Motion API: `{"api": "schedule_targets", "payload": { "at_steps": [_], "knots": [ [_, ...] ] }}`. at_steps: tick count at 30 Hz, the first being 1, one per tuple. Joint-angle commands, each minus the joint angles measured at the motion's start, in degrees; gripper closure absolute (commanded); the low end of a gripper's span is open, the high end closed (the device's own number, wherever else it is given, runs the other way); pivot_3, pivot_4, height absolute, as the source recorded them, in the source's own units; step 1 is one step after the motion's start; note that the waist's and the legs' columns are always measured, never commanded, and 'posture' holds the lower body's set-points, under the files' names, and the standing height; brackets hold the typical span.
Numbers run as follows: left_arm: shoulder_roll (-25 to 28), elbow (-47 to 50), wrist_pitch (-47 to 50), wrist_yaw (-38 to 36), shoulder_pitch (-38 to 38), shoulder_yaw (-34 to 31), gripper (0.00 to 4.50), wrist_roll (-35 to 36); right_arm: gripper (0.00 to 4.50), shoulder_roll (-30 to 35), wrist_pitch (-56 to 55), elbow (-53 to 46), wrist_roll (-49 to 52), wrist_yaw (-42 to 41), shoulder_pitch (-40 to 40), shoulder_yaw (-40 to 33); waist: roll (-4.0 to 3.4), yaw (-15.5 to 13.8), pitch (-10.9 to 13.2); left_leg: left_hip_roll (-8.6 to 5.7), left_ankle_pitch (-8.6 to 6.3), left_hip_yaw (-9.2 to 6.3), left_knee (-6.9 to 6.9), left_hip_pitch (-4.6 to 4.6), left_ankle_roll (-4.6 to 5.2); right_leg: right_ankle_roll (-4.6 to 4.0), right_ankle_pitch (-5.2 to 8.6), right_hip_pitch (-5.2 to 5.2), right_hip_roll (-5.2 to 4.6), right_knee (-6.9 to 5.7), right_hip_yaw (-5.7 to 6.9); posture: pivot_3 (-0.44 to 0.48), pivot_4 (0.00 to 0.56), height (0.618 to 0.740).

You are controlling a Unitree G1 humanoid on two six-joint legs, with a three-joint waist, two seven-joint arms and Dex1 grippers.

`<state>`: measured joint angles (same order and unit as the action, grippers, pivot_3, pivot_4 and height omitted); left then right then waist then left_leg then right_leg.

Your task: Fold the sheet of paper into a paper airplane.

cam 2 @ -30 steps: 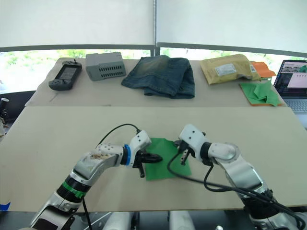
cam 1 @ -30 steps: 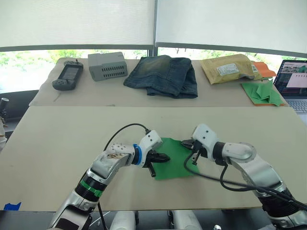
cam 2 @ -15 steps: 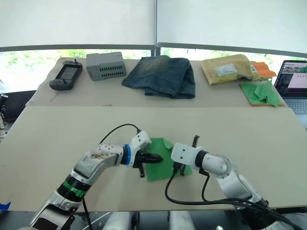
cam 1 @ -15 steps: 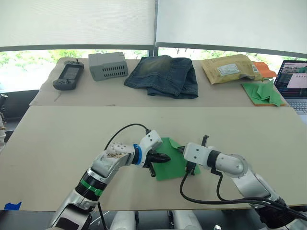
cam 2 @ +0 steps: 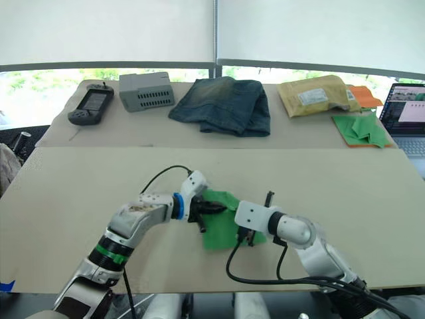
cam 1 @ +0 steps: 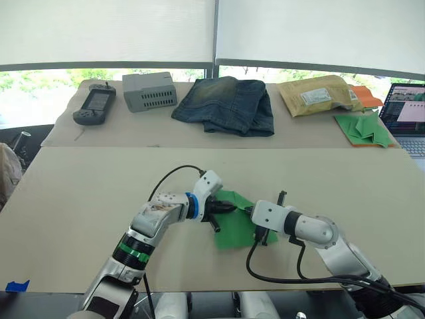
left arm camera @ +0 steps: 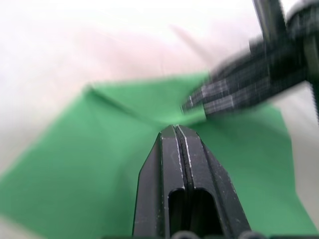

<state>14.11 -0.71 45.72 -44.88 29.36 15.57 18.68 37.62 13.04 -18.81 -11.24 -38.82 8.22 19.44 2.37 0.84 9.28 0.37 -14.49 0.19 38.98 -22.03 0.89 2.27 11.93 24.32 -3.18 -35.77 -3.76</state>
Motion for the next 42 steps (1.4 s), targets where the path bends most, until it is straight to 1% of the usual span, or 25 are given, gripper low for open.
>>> {"api": "schedule_targets", "payload": {
  "at_steps": [1,4,9,11,16,21,26,29,32,35,36,38,41,42],
  "knots": [
    [-2.1,-1.2,-3.2,1.7,2.7,-1.2,4.50,-0.2,4.47,-0.4,0.6,0.3,-0.7,-0.8,-0.5,0.4,0.00,0.0,0.0,0.00,0.00,0.00,0.00,0.01,0.00,0.00,0.00,0.00,-0.01,0.00,0.00,0.000,0.150,0.728],
    [-3.9,-3.6,-4.5,3.3,3.9,-0.8,4.50,-1.6,4.47,-0.7,1.0,0.3,-1.1,-0.7,-0.5,0.3,0.00,0.1,0.0,-0.01,0.00,0.01,-0.01,0.03,0.00,0.00,0.00,-0.02,0.00,0.00,0.00,0.000,0.150,0.728],
    [-3.7,-6.6,-6.4,3.1,4.8,3.9,4.50,-5.7,4.47,-0.9,1.5,0.0,-1.5,-0.5,-0.7,-0.2,0.00,0.0,0.0,-0.04,0.00,0.00,0.00,0.03,0.00,0.00,-0.01,-0.04,-0.01,0.00,0.00,0.000,0.150,0.728],
    [-3.2,-7.5,-6.3,2.4,4.9,6.8,4.50,-7.8,4.47,-0.8,1.9,-0.3,-1.3,-0.8,-0.9,-0.4,0.00,0.0,0.0,-0.05,0.00,0.01,0.00,0.03,0.00,0.00,0.00,-0.05,-0.02,0.00,0.00,0.000,0.150,0.728],
    [-6.4,-9.6,-8.5,3.0,6.3,6.8,4.50,-8.6,4.47,-0.5,2.6,-1.2,-1.5,-0.9,-1.5,-0.6,0.00,0.0,0.0,-0.08,0.00,0.00,0.01,0.03,0.00,0.01,-0.01,-0.06,-0.05,0.00,0.00,0.000,0.150,0.728],
    [-5.7,-12.2,-9.5,2.2,7.0,9.1,4.50,-11.6,4.47,-0.4,3.3,-1.9,-1.8,-0.7,-1.9,-0.8,0.00,-0.1,0.0,-0.11,0.00,0.00,0.01,0.03,0.00,0.02,-0.01,-0.07,-0.06,0.00,0.00,0.000,0.150,0.728],
    [-4.3,-11.9,-9.3,1.1,6.3,11.4,4.50,-13.8,4.47,0.2,4.2,-3.3,-3.7,-0.2,-1.7,-0.8,0.00,-0.2,0.0,-0.16,0.00,-0.01,0.01,0.04,0.00,0.05,0.01,-0.09,-0.11,0.00,0.00,0.000,0.150,0.728],
    [-3.7,-11.9,-10.0,0.9,6.0,12.5,4.50,-15.1,4.47,0.5,6.3,-5.9,-2.7,-1.5,-2.1,-1.9,0.00,-0.3,0.0,-0.19,0.00,-0.01,0.02,0.03,0.00,0.07,0.01,-0.09,-0.14,0.00,0.00,0.000,0.150,0.728],
    [-3.6,-12.7,-10.5,0.8,6.0,12.7,4.50,-15.5,3.62,0.6,9.0,-9.0,-0.5,-2.9,-2.8,-4.1,0.00,-0.3,0.0,-0.22,0.00,-0.03,0.02,0.02,0.00,0.10,0.03,-0.10,-0.15,0.00,0.00,0.000,0.150,0.728],
    [-3.8,-12.9,-10.8,0.5,6.0,12.6,4.50,-15.8,2.52,0.9,12.5,-12.8,2.6,-5.0,-4.5,-6.2,0.00,-0.3,0.0,-0.22,0.00,-0.04,0.03,0.02,0.00,0.11,0.03,-0.11,-0.17,0.00,0.00,0.000,0.150,0.728],
    [-3.9,-12.9,-10.9,0.4,6.0,12.6,4.50,-15.9,2.22,0.4,14.3,-14.5,4.5,-5.6,-5.1,-7.2,0.00,-0.4,0.0,-0.22,0.00,-0.05,0.03,0.02,0.00,0.11,0.03,-0.11,-0.17,0.00,0.00,0.000,0.150,0.728],
    [-3.9,-12.9,-11.1,0.4,6.0,12.6,4.50,-16.0,2.22,-1.3,17.8,-17.1,8.0,-5.5,-5.6,-9.7,0.00,-0.3,0.0,-0.21,0.00,-0.07,0.03,0.03,0.00,0.11,0.03,-0.12,-0.16,-0.01,0.01,0.000,0.150,0.728],
    [-4.0,-12.6,-11.1,0.4,5.8,12.6,4.50,-16.1,2.22,-5.4,22.5,-17.4,11.2,-1.4,-4.0,-15.6,0.00,-0.2,0.0,-0.21,0.00,-0.14,0.03,0.03,0.00,0.12,0.03,-0.13,-0.15,-0.01,0.01,0.000,0.150,0.728],
    [-4.0,-12.4,-11.0,0.3,5.7,12.5,4.50,-16.1,2.50,-6.4,23.4,-16.4,11.3,0.0,-3.3,-16.8,0.00,-0.2,0.0,-0.21,0.00,-0.18,0.04,0.03,0.00,0.12,0.03,-0.13,-0.16,-0.02,0.00,0.000,0.150,0.728]
  ]
}}
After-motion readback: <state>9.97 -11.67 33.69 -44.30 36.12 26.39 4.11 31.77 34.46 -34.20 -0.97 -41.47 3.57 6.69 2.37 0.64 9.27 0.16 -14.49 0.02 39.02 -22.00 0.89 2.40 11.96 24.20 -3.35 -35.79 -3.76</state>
